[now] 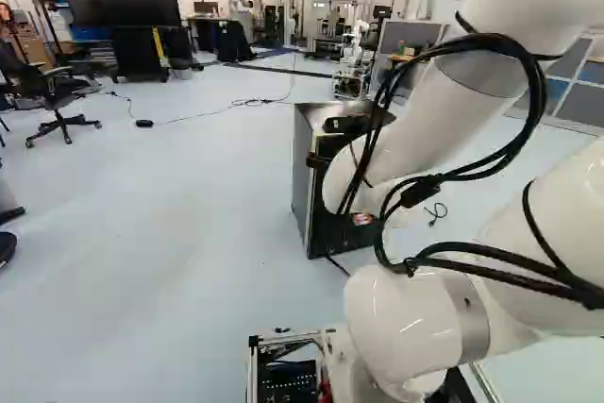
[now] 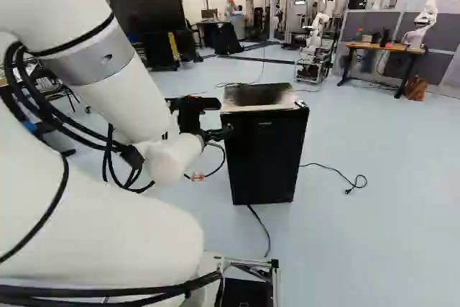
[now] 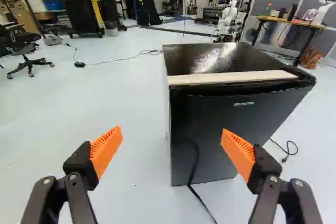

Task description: Grab a drink from the fridge

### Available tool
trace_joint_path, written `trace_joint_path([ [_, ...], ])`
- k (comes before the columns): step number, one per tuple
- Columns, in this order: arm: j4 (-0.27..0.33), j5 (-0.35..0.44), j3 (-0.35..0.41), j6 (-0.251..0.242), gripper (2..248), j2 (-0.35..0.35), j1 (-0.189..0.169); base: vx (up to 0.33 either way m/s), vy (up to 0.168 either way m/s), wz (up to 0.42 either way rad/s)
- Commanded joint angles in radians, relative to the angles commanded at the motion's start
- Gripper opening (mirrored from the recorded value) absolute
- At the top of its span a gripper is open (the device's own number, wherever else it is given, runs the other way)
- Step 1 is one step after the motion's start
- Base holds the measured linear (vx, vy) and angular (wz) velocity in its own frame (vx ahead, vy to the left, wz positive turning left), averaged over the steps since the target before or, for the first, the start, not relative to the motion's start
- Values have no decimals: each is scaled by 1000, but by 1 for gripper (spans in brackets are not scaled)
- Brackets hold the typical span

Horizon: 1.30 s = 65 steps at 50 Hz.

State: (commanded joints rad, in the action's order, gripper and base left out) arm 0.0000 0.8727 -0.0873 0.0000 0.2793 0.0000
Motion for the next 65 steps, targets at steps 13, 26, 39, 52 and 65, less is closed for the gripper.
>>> trace_joint_path([
  [13, 0, 0, 0, 0, 247, 0, 0, 0, 0, 0],
  [26, 0, 0, 0, 0, 247, 0, 0, 0, 0, 0],
  [39, 0, 0, -1, 0, 247, -2, 5, 0, 0, 0],
  [52, 0, 0, -31, 0, 247, -37, 32, 0, 0, 0],
  [65, -14, 0, -74, 0, 247, -85, 74, 0, 0, 0],
])
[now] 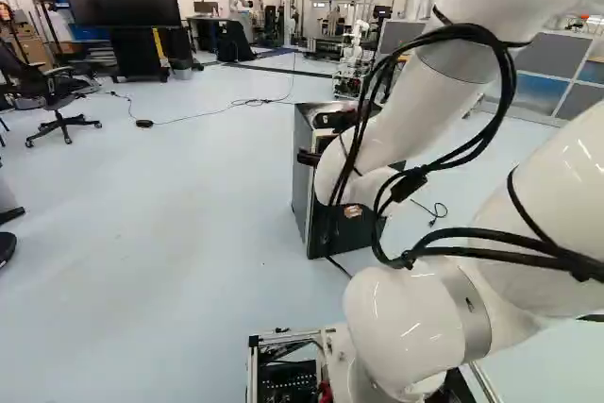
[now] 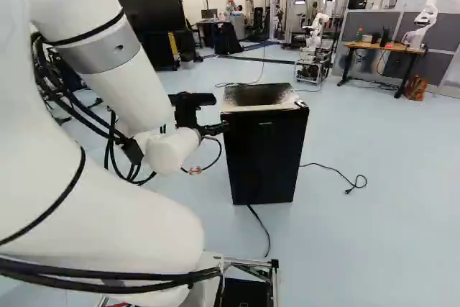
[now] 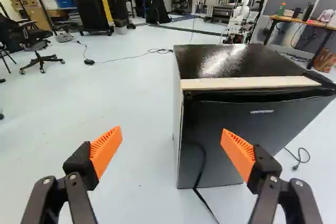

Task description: Grab a drink from the fridge

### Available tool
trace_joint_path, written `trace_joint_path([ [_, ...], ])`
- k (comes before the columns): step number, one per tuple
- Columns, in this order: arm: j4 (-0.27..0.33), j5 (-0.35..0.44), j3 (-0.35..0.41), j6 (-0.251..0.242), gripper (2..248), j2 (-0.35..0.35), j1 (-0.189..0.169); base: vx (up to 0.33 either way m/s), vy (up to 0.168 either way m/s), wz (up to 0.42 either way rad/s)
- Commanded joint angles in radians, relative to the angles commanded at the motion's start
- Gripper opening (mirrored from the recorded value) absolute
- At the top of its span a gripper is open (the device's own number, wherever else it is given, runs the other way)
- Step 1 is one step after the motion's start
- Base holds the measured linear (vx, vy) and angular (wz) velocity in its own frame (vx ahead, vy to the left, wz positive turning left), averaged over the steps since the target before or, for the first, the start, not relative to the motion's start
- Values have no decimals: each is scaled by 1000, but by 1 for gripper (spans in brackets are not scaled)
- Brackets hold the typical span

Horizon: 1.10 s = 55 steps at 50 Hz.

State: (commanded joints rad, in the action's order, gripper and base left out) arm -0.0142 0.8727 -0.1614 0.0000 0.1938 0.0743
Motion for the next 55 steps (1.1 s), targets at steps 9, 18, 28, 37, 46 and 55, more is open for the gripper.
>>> trace_joint_path([
  [9, -29, 0, -10, 0, 247, -12, 36, 0, 0, 0],
  [18, -61, 0, -16, 0, 247, -18, 73, 0, 0, 0],
  [28, -99, 6, -23, 0, 247, -25, 113, 0, 0, 0],
  [37, -145, 20, -30, 0, 247, -33, 149, 0, 0, 0],
  [46, -200, 37, -38, 0, 247, -41, 184, 0, 0, 0],
  [55, -265, 55, -45, 0, 247, -50, 219, 0, 0, 0],
])
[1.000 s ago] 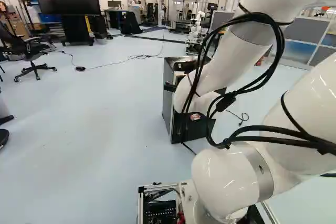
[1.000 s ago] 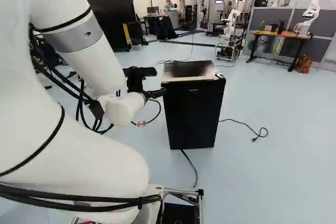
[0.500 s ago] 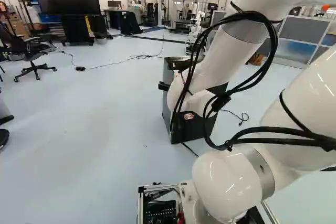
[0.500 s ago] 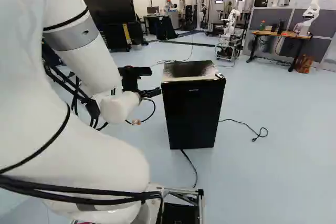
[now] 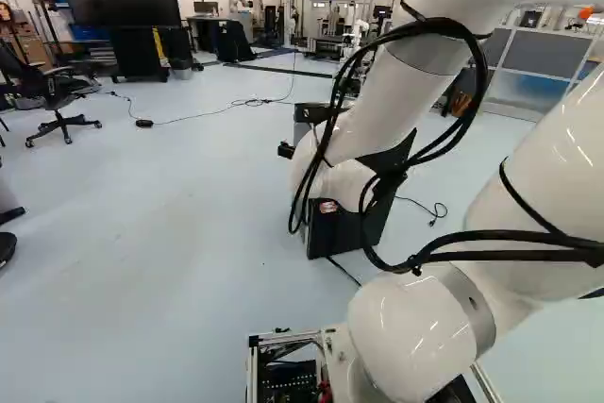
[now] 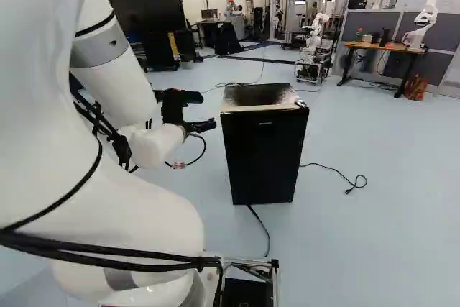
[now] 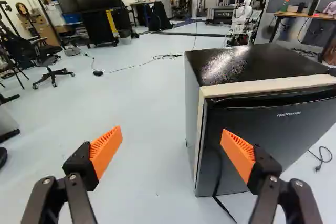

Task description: Grab a drink from the fridge

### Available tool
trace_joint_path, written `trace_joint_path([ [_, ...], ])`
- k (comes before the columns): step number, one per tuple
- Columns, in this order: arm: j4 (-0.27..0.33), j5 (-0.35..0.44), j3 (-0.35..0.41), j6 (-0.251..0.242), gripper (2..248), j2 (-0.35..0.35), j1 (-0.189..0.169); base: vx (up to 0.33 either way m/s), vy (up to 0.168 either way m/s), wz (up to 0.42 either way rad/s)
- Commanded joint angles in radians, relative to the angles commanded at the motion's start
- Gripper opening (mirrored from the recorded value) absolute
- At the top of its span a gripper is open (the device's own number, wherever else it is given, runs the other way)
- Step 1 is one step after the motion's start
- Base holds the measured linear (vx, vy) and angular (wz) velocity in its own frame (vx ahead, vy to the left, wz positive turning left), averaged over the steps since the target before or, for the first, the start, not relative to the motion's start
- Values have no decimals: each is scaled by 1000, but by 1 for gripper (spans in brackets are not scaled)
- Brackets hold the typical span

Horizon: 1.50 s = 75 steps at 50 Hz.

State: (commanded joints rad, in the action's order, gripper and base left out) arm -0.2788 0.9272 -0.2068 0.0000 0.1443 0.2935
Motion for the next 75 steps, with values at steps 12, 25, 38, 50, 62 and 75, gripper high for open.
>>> trace_joint_path([
  [12, -90, 44, -11, 0, 247, -11, 46, 0, 0, 0],
  [25, -184, 108, -24, 0, 247, -53, 95, 0, 0, 0],
  [38, -276, 172, -39, 0, 247, -106, 144, 0, 0, 0],
  [50, -362, 229, -53, 0, 247, -155, 188, 0, 0, 0],
  [62, -448, 284, -67, 0, 247, -205, 233, 0, 0, 0],
  [75, -537, 335, -83, 0, 247, -260, 281, 0, 0, 0],
])
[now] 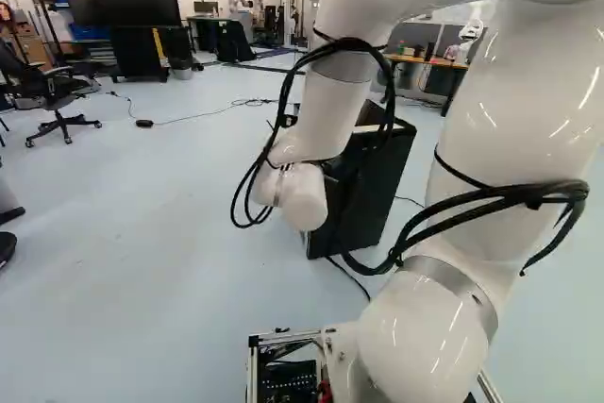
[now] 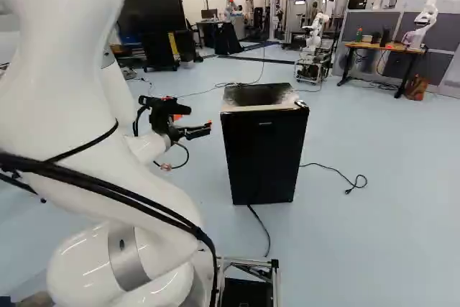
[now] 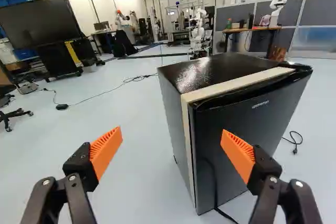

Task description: Grab a drink from the fridge

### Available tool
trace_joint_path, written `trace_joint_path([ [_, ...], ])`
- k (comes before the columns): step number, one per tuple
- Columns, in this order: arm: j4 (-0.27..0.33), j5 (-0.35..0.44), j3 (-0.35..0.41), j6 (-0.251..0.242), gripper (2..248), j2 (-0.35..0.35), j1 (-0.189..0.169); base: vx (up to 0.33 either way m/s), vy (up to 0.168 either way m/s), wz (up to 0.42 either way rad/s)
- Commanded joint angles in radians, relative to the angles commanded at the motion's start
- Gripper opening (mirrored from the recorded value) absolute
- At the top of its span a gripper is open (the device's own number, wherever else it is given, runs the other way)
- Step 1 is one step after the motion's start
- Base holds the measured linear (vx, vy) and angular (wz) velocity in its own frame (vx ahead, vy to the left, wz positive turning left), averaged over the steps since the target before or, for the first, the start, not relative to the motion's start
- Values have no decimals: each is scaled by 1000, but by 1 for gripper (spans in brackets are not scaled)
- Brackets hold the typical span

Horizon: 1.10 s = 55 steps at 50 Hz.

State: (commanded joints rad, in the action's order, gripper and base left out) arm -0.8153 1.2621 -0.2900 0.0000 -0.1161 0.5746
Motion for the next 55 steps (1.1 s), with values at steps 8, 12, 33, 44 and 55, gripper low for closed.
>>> trace_joint_path([
  [8, -53, 31, -15, 0, 247, -38, 28, 0, 0, 0],
  [12, -78, 46, -27, 0, 247, -61, 40, 0, 0, 0],
  [33, -162, 79, -132, 0, 247, -211, 77, 0, 0, 0],
  [44, -169, 80, -208, 0, 247, -298, 75, 0, 0, 0],
  [55, -194, 80, -286, 0, 247, -383, 65, 0, 0, 0],
])
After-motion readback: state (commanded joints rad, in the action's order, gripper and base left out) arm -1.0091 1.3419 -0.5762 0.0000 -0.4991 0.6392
